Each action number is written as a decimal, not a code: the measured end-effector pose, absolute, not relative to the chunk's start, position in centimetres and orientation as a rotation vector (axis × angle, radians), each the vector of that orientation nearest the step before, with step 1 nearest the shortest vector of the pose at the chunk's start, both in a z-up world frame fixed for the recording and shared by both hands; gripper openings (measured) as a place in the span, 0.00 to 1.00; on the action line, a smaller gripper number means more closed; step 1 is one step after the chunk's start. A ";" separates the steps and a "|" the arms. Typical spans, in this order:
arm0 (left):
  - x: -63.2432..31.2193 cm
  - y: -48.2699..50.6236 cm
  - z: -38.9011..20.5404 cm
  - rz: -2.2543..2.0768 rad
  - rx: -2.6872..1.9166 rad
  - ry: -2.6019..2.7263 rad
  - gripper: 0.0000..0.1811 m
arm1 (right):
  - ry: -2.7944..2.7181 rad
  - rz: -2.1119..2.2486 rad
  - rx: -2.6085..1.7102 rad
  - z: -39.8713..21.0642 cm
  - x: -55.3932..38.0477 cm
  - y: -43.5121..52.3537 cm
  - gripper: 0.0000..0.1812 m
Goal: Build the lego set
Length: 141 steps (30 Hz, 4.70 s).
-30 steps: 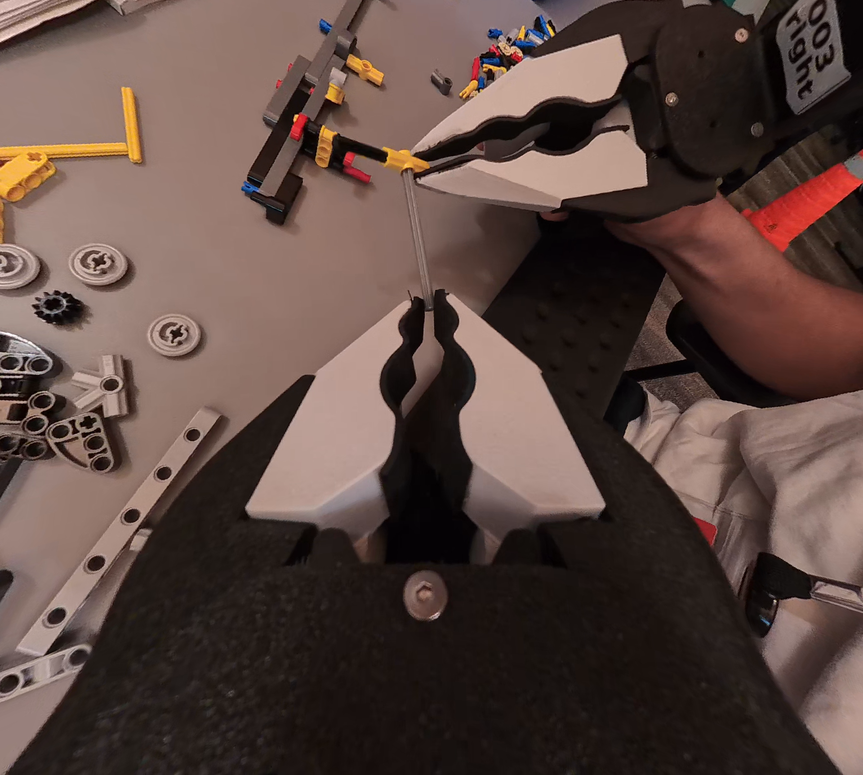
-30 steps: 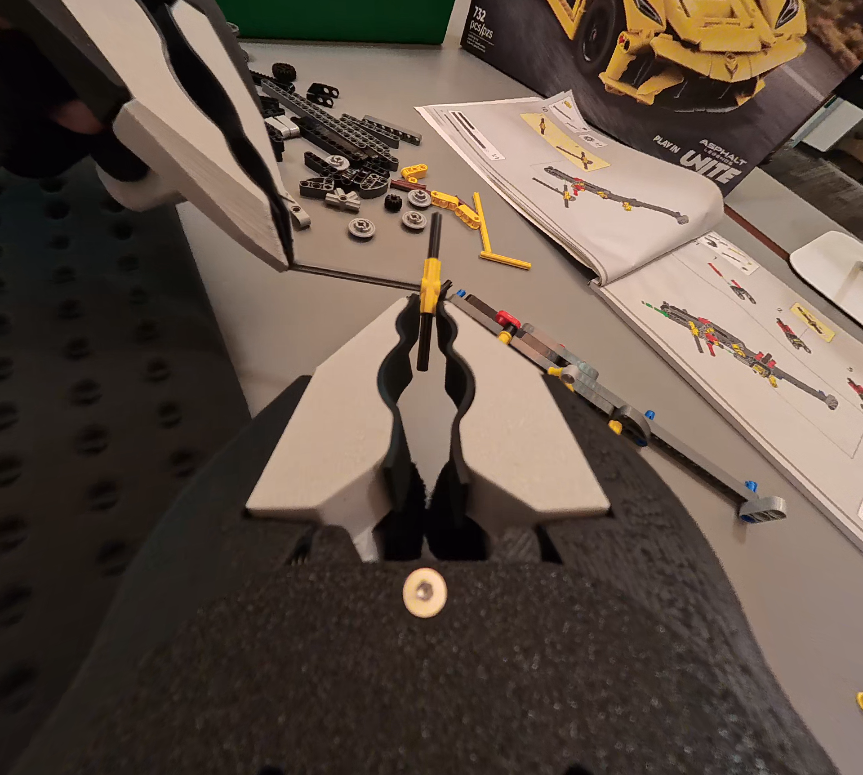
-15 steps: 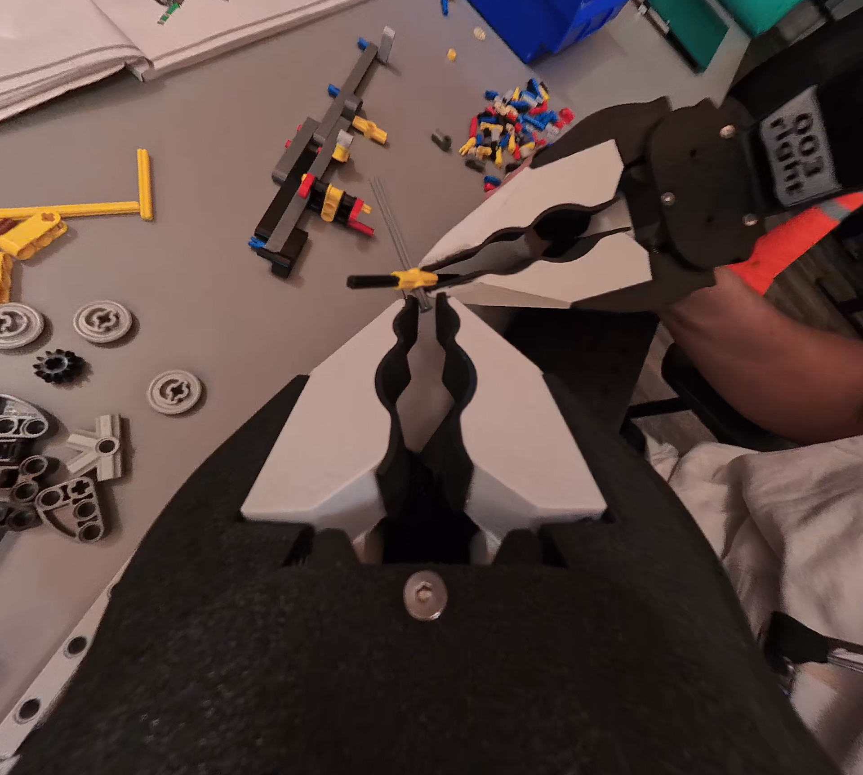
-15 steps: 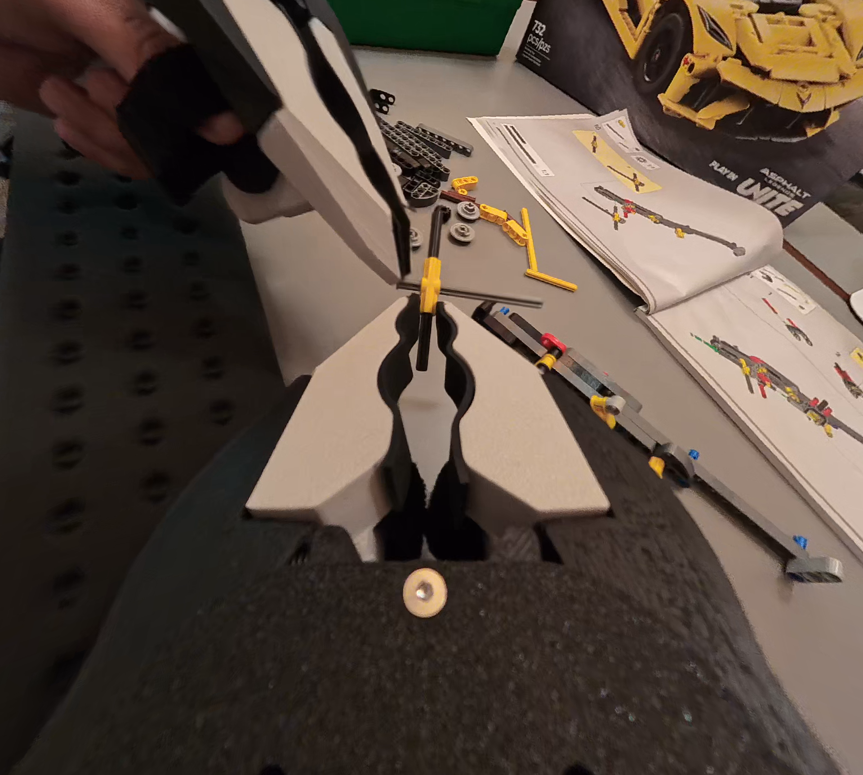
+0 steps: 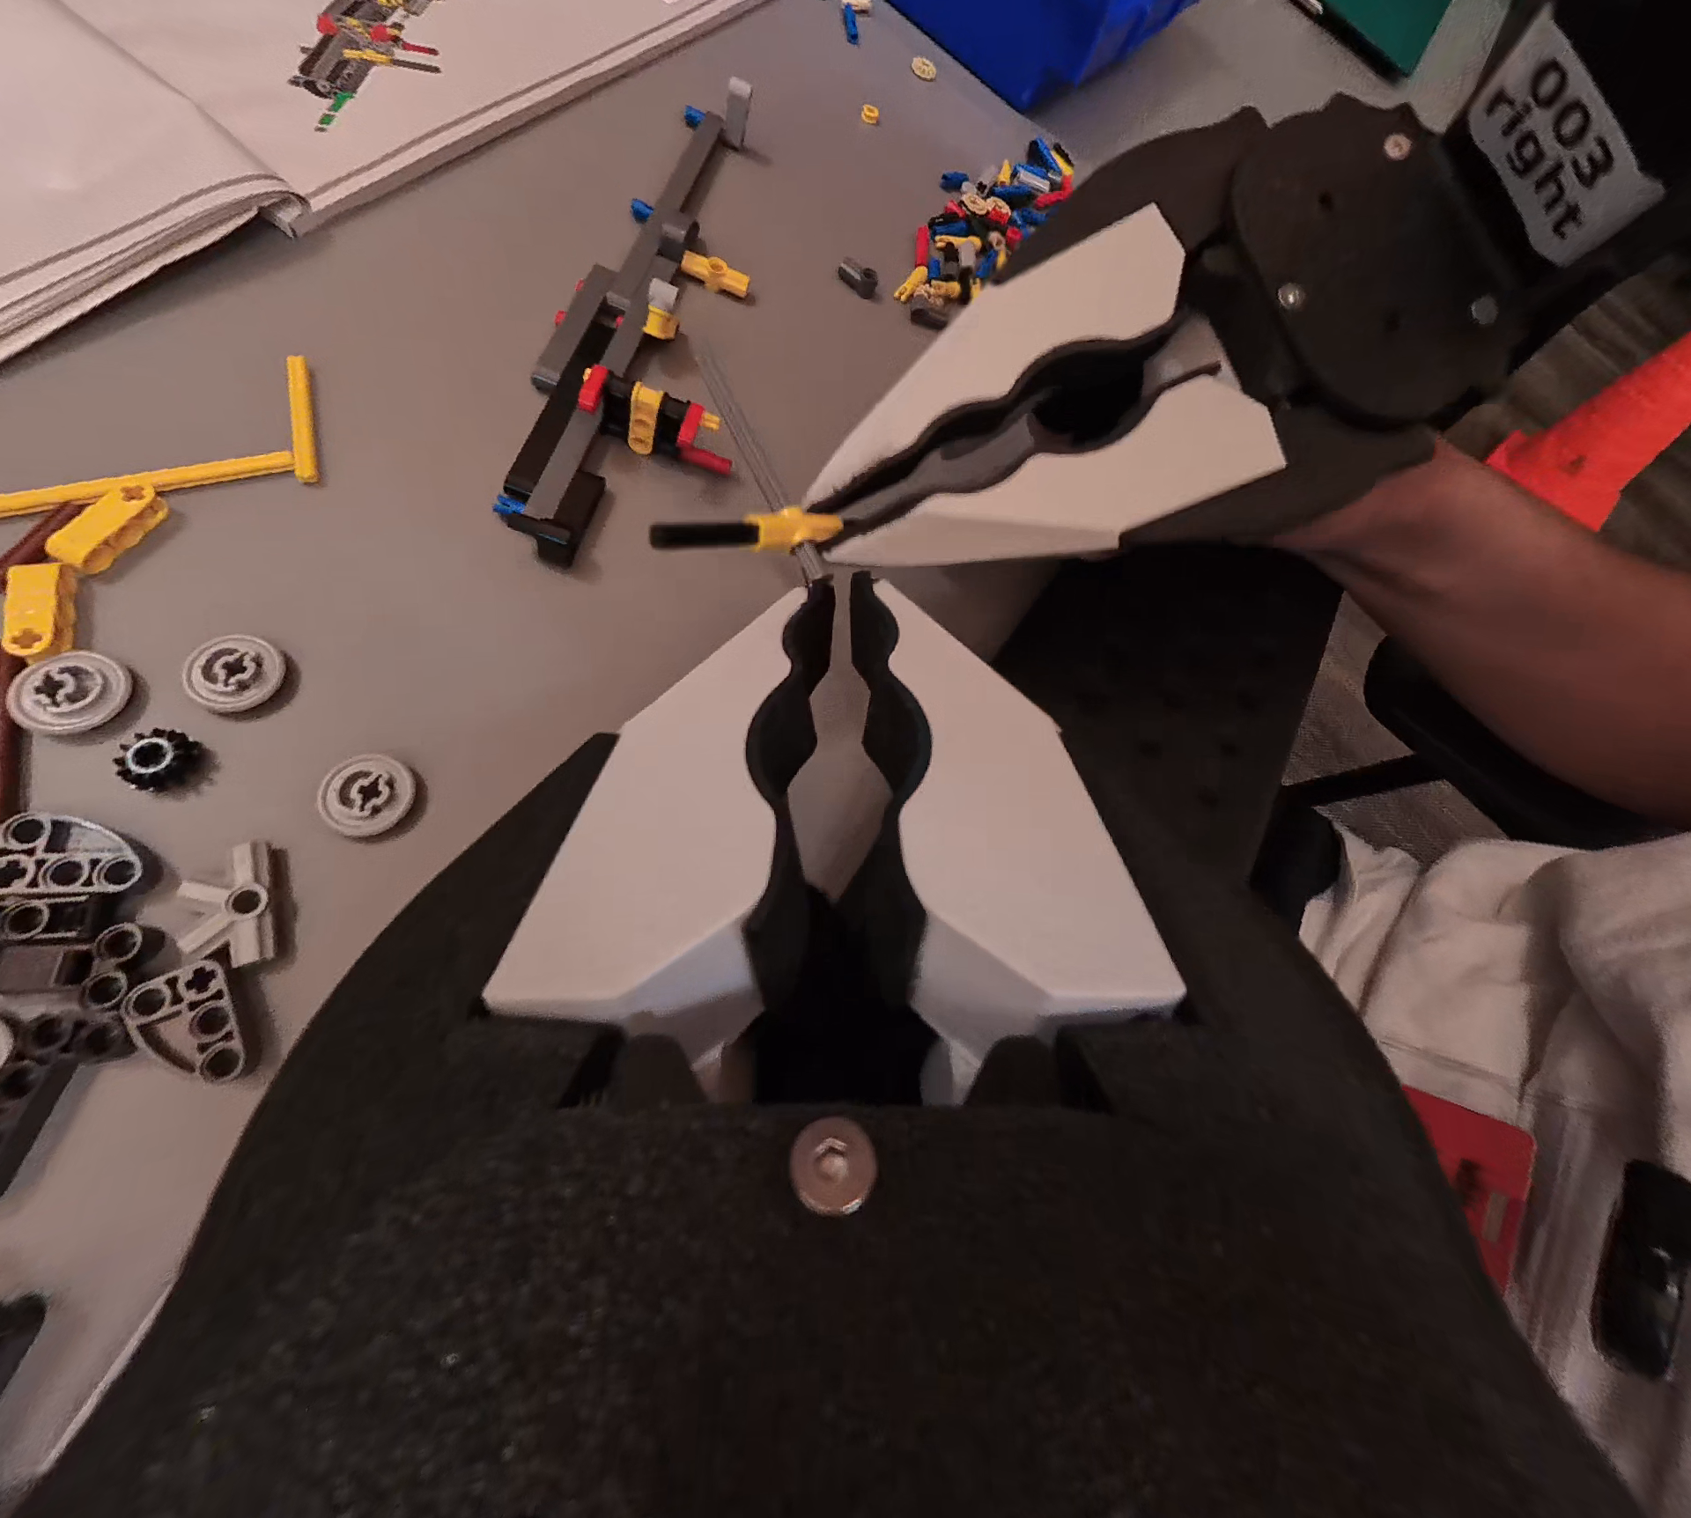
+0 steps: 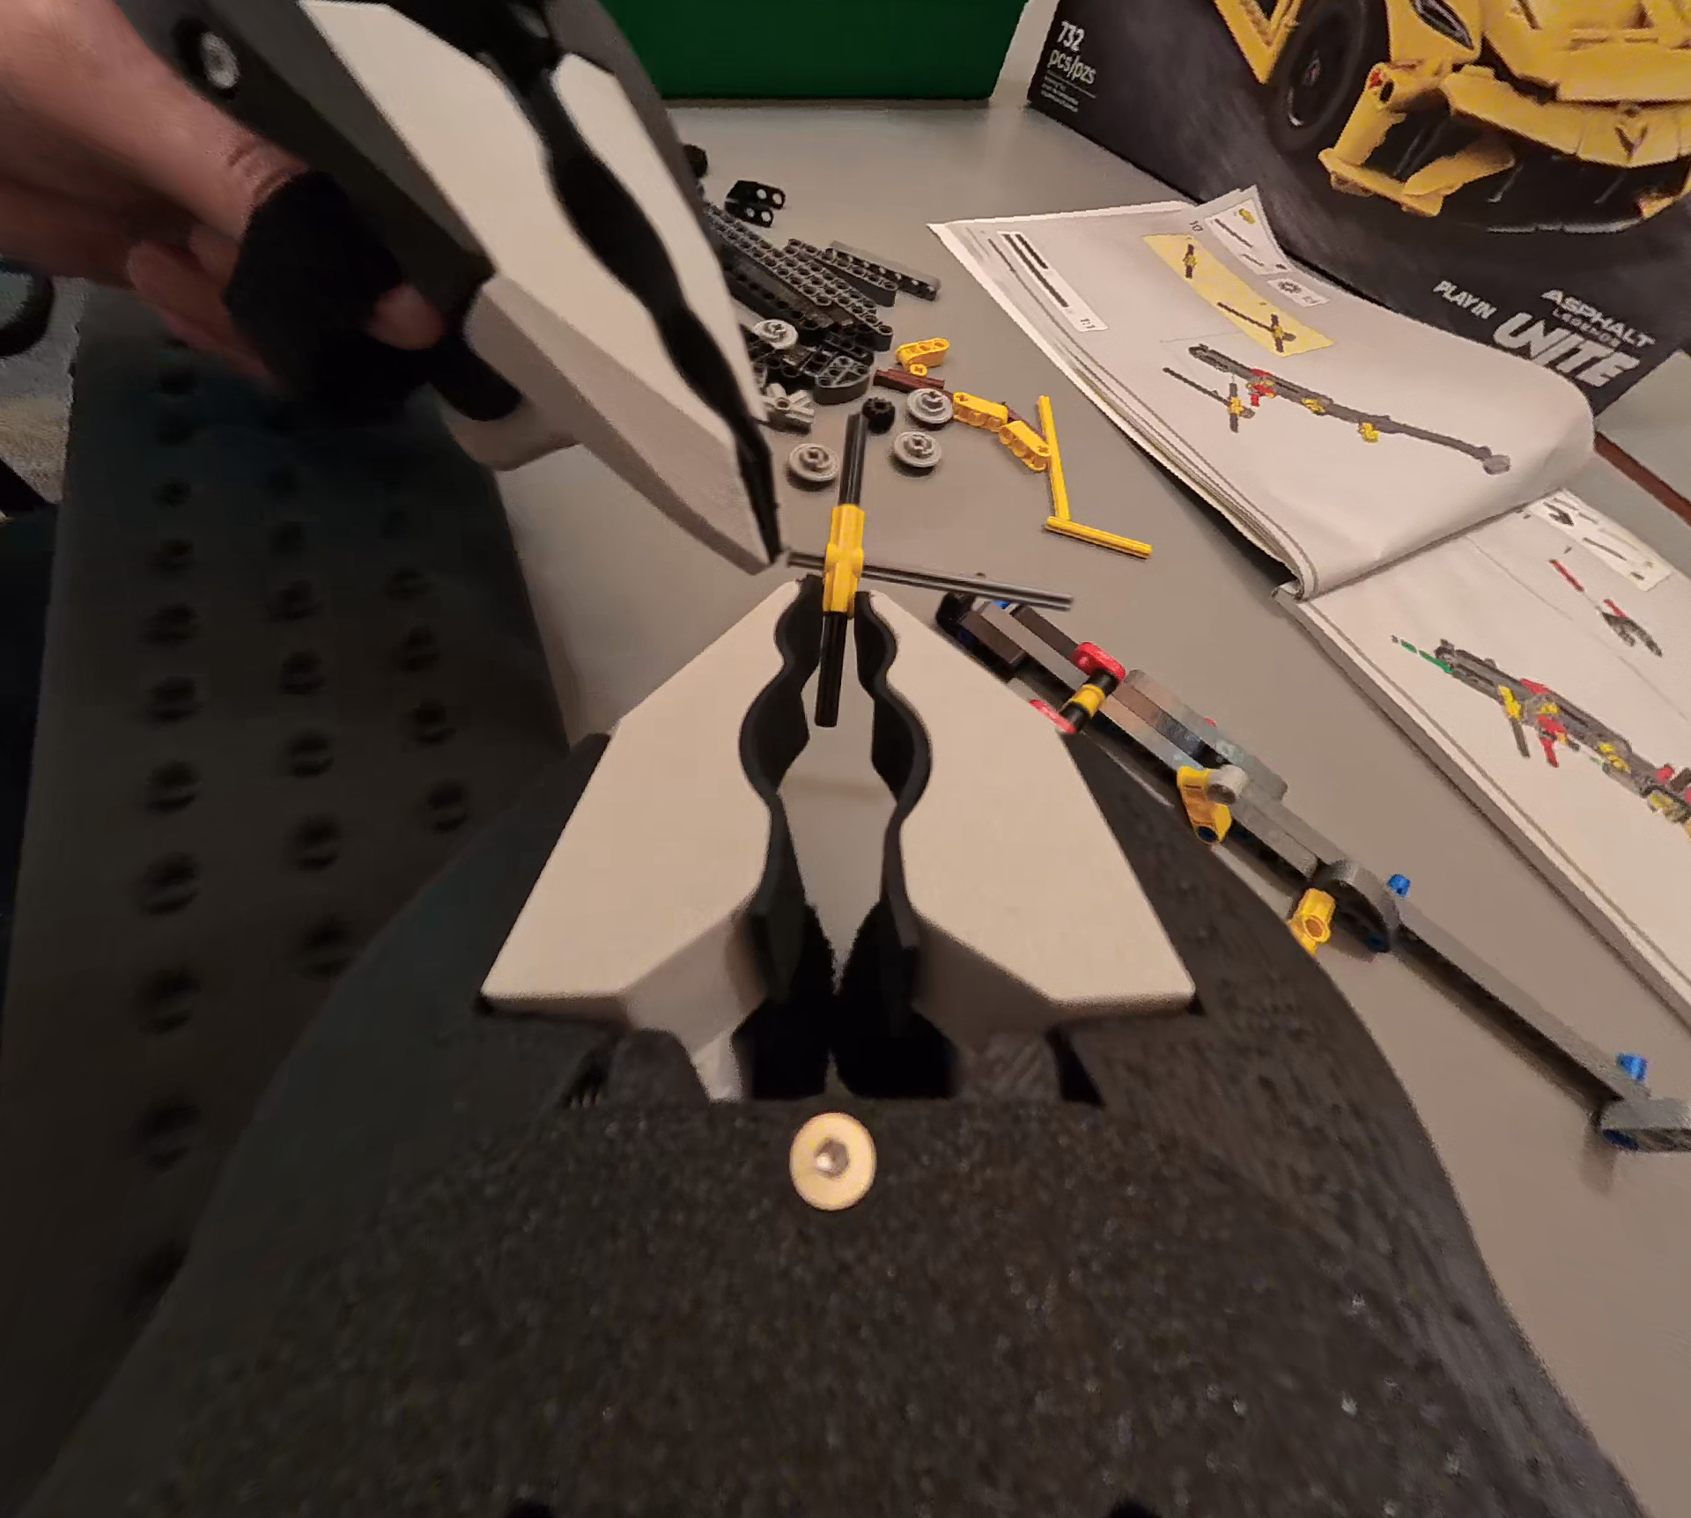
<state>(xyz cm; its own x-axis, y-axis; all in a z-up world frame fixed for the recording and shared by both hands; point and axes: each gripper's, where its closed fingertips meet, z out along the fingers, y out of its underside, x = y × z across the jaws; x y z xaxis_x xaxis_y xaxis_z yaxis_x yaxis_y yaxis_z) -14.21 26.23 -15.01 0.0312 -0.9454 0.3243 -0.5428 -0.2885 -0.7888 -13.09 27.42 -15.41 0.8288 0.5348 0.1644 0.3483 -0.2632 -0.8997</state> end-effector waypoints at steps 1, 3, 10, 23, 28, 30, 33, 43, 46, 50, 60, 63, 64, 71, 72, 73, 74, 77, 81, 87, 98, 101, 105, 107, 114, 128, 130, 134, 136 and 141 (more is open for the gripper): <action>-14.0 26.3 -15.2 -1.180 -1.872 1.505 0.01 | -0.685 0.193 -1.876 -15.5 -13.3 27.3 0.03; -13.9 26.6 -15.7 -1.146 -1.888 1.506 0.01 | -0.706 0.181 -1.879 -15.7 -13.5 27.3 0.03; -14.6 26.7 -14.8 -1.107 -1.838 1.513 0.04 | -0.711 0.194 -1.924 -16.5 -13.5 27.4 0.03; -16.6 28.3 -16.6 -0.948 -1.913 1.501 0.07 | -0.713 0.148 -1.912 -16.4 -13.3 27.5 0.03; -16.4 28.2 -17.0 -0.958 -1.928 1.505 0.07 | -0.726 0.135 -1.908 -16.4 -13.4 27.5 0.03; -16.3 28.2 -17.0 -0.964 -1.927 1.504 0.07 | -0.719 0.120 -1.903 -16.3 -13.2 27.6 0.03; -16.3 28.1 -17.0 -0.965 -1.925 1.509 0.07 | -0.711 0.101 -1.885 -15.9 -13.1 27.7 0.04; -15.3 26.4 -17.2 -1.087 -1.921 1.530 0.08 | -0.754 -0.045 -1.813 -15.1 -13.1 27.7 0.03; -15.0 26.1 -17.1 -1.112 -1.918 1.539 0.10 | -0.753 -0.061 -1.794 -14.8 -13.0 27.7 0.03; -14.4 25.9 -16.0 -1.228 -1.911 1.486 0.10 | -0.774 -0.108 -1.740 -14.2 -13.1 27.6 0.03; -14.1 26.1 -13.6 -1.604 -1.913 1.291 0.08 | -0.854 -0.254 -1.593 -12.9 -13.4 27.5 0.03; -14.2 26.4 -13.5 -1.599 -1.914 1.276 0.08 | -0.850 -0.288 -1.571 -12.5 -13.3 27.5 0.03; -14.2 26.5 -13.5 -1.600 -1.913 1.274 0.08 | -0.848 -0.317 -1.556 -12.3 -13.2 27.5 0.03; -14.3 26.5 -13.3 -1.636 -1.910 1.259 0.07 | -0.867 -0.267 -1.566 -12.6 -13.8 27.3 0.03; -14.3 26.5 -13.3 -1.635 -1.910 1.257 0.06 | -0.857 -0.263 -1.589 -12.7 -13.5 27.4 0.03; -14.3 26.5 -13.3 -1.635 -1.908 1.258 0.06 | -0.842 -0.281 -1.580 -12.4 -13.3 27.4 0.03; -14.2 26.4 -13.3 -1.637 -1.905 1.266 0.06 | -0.834 -0.270 -1.562 -12.1 -13.3 27.4 0.03; -14.2 26.2 -13.5 -1.619 -1.905 1.289 0.06 | -0.821 -0.264 -1.576 -12.2 -13.1 27.4 0.03; -14.1 25.8 -13.5 -1.625 -1.897 1.315 0.06 | -0.830 -0.267 -1.573 -12.3 -13.2 27.4 0.03; -14.1 25.9 -13.2 -1.620 -1.872 1.310 0.06 | -0.812 -0.239 -1.588 -12.3 -13.1 27.4 0.03; -13.7 26.5 -12.3 -1.726 -1.869 1.216 0.03 | -0.836 -0.239 -1.582 -12.4 -13.4 27.2 0.03; -13.7 26.4 -12.4 -1.714 -1.876 1.225 0.03 | -0.835 -0.231 -1.587 -12.5 -13.5 27.2 0.03; -13.9 26.4 -12.6 -1.689 -1.888 1.238 0.03 | -0.846 -0.231 -1.595 -12.7 -13.6 27.3 0.03; -14.0 26.3 -12.8 -1.688 -1.895 1.246 0.02 | -0.832 -0.258 -1.603 -12.7 -13.2 27.4 0.03; -14.3 25.7 -13.5 -1.652 -1.918 1.308 0.01 | -0.788 -0.216 -1.625 -12.6 -12.7 27.5 0.03; -13.8 26.4 -12.7 -1.731 -1.914 1.217 0.08 | -0.795 -0.192 -1.630 -12.8 -13.0 27.4 0.03; -13.6 26.2 -12.8 -1.710 -1.915 1.239 0.03 | -0.795 -0.188 -1.630 -12.8 -13.0 27.4 0.03; -13.8 26.1 -13.1 -1.678 -1.913 1.270 0.02 | -0.782 -0.187 -1.634 -12.7 -12.8 27.4 0.03; -14.0 26.1 -13.4 -1.664 -1.928 1.281 0.02 | -0.774 -0.182 -1.644 -12.8 -12.7 27.5 0.03; -14.9 25.6 -14.1 -1.623 -1.955 1.339 0.02 | -0.747 -0.187 -1.668 -13.0 -12.1 27.7 0.03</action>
<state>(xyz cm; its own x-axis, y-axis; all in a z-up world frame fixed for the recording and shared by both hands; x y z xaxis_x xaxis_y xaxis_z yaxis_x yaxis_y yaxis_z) -14.90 25.60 -14.12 -0.0537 -0.7736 0.6314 -0.4728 -0.5373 -0.6984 -12.14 27.67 -12.99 0.7781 0.3680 0.5091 0.5647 -0.0549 -0.8235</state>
